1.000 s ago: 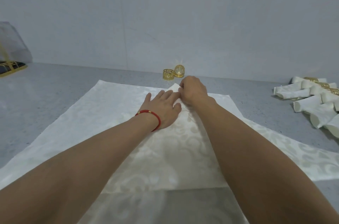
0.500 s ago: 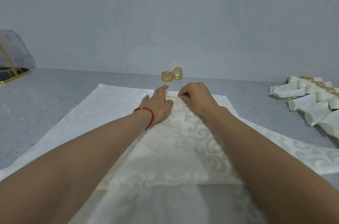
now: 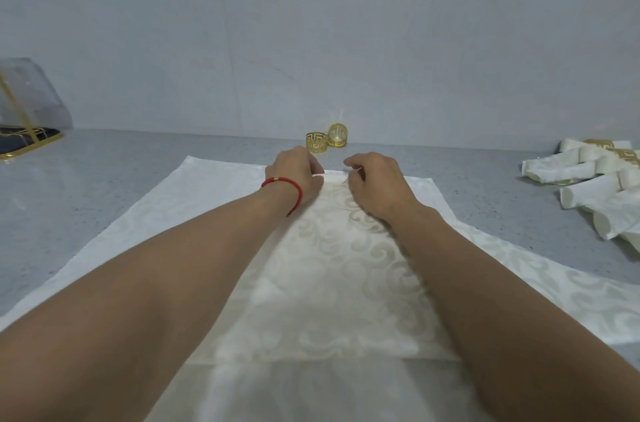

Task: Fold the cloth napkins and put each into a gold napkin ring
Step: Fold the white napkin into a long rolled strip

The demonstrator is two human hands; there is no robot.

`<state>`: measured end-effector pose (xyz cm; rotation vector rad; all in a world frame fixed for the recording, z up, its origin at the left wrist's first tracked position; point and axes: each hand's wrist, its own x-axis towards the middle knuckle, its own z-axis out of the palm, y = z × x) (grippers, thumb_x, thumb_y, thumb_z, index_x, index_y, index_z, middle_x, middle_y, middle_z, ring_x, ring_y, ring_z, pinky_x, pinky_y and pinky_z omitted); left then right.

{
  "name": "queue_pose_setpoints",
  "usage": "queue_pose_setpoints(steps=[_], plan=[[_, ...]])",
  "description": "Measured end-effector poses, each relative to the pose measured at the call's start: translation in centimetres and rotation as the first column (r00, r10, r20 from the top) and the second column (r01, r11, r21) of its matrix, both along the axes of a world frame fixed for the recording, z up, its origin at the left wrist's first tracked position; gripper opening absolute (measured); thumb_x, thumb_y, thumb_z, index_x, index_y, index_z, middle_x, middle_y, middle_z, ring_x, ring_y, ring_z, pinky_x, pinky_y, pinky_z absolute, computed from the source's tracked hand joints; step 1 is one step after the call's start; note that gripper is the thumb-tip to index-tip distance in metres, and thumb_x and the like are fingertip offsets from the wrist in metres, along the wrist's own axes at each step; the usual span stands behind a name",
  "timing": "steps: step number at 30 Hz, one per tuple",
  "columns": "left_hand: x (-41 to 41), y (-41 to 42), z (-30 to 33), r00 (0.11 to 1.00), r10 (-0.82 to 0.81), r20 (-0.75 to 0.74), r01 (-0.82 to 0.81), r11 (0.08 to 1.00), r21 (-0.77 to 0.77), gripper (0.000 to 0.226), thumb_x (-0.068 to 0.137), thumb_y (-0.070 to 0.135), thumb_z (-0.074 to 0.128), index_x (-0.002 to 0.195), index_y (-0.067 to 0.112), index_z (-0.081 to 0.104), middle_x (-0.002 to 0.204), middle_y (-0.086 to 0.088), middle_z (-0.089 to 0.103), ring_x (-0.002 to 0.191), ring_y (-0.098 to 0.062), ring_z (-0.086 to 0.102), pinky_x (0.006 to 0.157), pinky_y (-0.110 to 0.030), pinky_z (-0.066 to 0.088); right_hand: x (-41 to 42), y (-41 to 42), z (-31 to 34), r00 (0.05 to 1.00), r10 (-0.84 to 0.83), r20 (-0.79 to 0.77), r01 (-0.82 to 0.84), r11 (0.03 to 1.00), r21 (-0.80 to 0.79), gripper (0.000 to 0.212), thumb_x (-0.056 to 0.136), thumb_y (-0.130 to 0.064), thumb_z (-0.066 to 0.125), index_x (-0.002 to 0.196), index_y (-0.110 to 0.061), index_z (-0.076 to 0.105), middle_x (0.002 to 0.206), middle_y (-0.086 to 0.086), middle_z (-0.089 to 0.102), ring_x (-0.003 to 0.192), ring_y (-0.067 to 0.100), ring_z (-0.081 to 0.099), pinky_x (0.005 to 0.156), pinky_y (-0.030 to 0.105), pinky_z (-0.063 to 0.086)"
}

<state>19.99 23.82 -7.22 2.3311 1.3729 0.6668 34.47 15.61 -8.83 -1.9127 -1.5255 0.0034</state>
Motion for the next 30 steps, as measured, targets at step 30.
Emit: queue_pose_setpoints(steps=[30], plan=[[-1.7,-0.8,-0.2,0.967,-0.130,-0.218,0.175,0.964,0.199,0.018,0.093,0.010,0.058,0.095,0.019,0.073,0.104,0.001,0.069,0.108,-0.025,0.056,0.094,-0.044,0.048,0.1,-0.2,-0.2,0.995,-0.011,0.096,0.019,0.997,-0.078,0.012,0.097,-0.030,0.067,0.105,-0.025,0.075,0.105,-0.004,0.069,0.110,0.023,0.056,0.090,0.039,0.035]])
